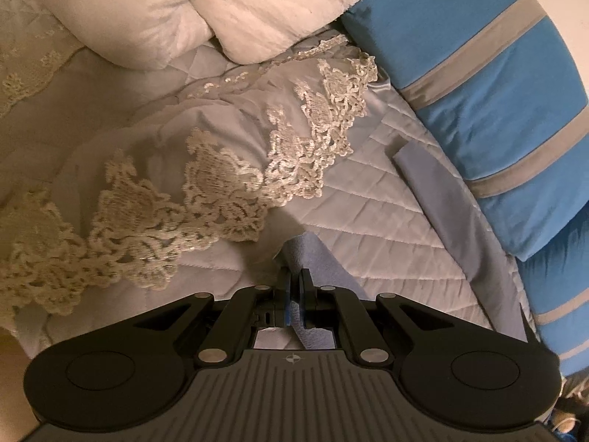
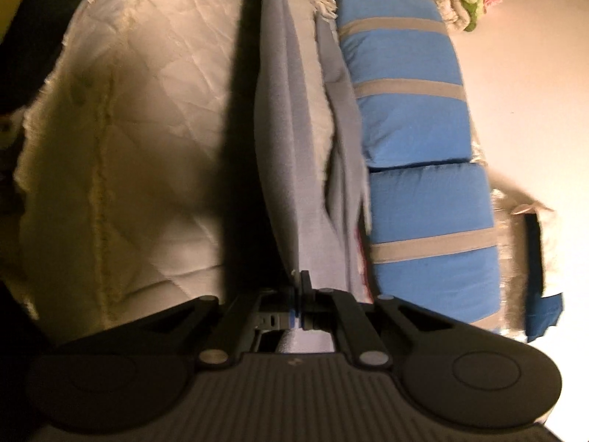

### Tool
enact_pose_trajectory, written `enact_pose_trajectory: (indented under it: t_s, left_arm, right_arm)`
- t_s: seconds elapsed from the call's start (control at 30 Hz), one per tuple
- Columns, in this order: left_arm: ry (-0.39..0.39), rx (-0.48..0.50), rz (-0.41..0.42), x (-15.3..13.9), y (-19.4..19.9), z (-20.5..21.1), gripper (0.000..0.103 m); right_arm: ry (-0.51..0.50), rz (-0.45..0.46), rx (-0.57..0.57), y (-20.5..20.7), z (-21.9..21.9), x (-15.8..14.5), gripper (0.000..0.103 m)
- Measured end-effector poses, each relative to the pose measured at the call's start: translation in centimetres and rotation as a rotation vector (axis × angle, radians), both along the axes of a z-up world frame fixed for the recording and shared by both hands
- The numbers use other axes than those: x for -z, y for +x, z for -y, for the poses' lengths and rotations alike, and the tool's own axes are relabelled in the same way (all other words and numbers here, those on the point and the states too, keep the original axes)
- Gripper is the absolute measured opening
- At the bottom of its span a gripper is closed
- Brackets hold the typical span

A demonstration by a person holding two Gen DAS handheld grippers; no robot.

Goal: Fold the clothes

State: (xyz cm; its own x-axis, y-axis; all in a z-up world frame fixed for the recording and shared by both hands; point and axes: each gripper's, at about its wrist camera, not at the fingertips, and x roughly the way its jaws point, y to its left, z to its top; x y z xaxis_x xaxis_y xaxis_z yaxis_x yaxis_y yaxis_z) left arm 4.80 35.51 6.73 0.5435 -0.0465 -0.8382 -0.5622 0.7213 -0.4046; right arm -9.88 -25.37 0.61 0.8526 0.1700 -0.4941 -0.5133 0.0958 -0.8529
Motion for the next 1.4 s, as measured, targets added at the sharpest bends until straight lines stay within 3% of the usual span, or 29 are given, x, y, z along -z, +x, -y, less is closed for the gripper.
enact_pose_trajectory:
  t_s: [0.4,0.57,0.83,0.87,0.9,0.97,1.07,1.23,1.4]
  left_arm:
    - [0.091,0.046,-0.15,1.2,-0.4,0.5,0.007]
    - [0.13,0.05,-0.148,1.0,-0.5,0.4,0.007]
    - [0.216,0.073,-0.114,-1.0,0.1,0.7,0.032]
    - [0.216,0.083,-0.106,-1.1,0.4,0.9,0.035]
    - [0.215,0.094,-0.097,-1.2,0.6,1.1,0.036]
    - [0.212,0.116,-0.08,-1.3,1.1,1.4,0.036]
    - [0.206,0.144,-0.055,-1.4,1.9,2.0,0.036]
    - [0.2,0.161,-0.039,-0.6,3.7,3.1,0.036]
    - [0.15,0.162,-0.084,1.4,5.1,3.7,0.036]
  right_arm:
    - [-0.005,-0.082,-0.029,0.1,0.2,0.4,0.001]
    - [0.017,-0.103,-0.021,0.0,0.5,0.5,0.001]
    - [0.074,-0.144,0.006,0.7,0.9,0.6,0.002]
    - [0.076,-0.143,0.008,0.7,0.9,0.7,0.009]
    - [0.077,-0.141,0.011,0.7,0.9,0.7,0.025]
    - [0.09,-0.136,0.013,0.8,1.0,0.6,0.033]
    - [0.117,-0.114,0.032,1.0,1.0,0.4,0.062]
    - [0.134,-0.112,0.037,1.1,1.0,0.2,0.068]
    - [0.146,-0.106,0.04,1.1,1.0,0.1,0.071]
